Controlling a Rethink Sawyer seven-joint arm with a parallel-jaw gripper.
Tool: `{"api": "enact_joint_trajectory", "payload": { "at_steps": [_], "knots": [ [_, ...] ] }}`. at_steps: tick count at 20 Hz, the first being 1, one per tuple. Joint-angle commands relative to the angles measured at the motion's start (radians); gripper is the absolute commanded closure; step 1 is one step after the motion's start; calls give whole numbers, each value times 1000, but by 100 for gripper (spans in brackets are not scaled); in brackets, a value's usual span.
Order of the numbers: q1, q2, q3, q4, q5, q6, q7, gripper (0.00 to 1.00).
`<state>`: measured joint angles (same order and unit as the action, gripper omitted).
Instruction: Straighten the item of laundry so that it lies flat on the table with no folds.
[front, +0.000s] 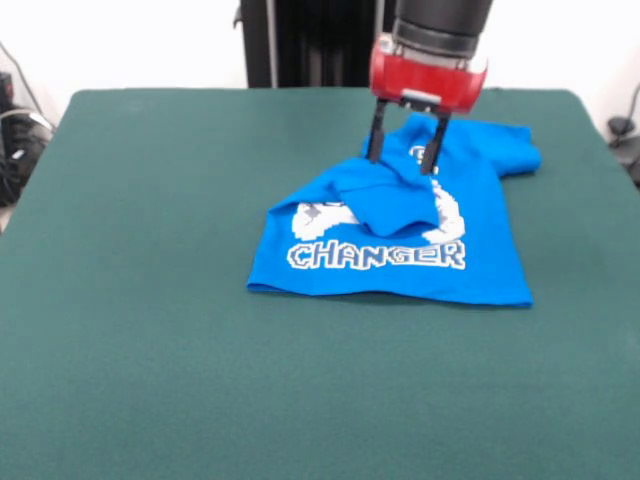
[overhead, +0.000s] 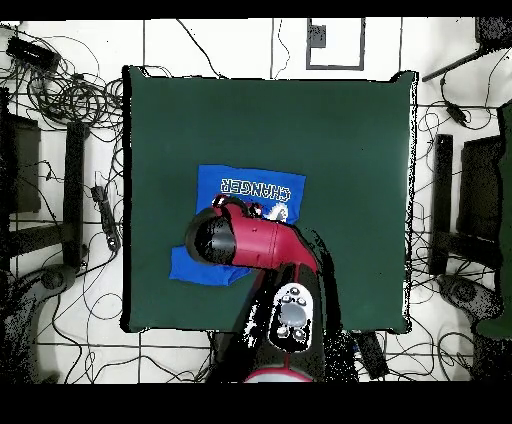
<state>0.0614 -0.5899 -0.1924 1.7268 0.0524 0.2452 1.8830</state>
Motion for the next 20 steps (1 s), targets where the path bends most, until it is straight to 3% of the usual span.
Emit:
{"api": "enact_joint_trajectory", "payload": {
  "at_steps": [1, 20],
  "knots": [
    [-55, 61, 235, -7, -72, 85, -54, 0],
    [-82, 76, 291, 4, -131, 48, 24, 0]
  ]
}}
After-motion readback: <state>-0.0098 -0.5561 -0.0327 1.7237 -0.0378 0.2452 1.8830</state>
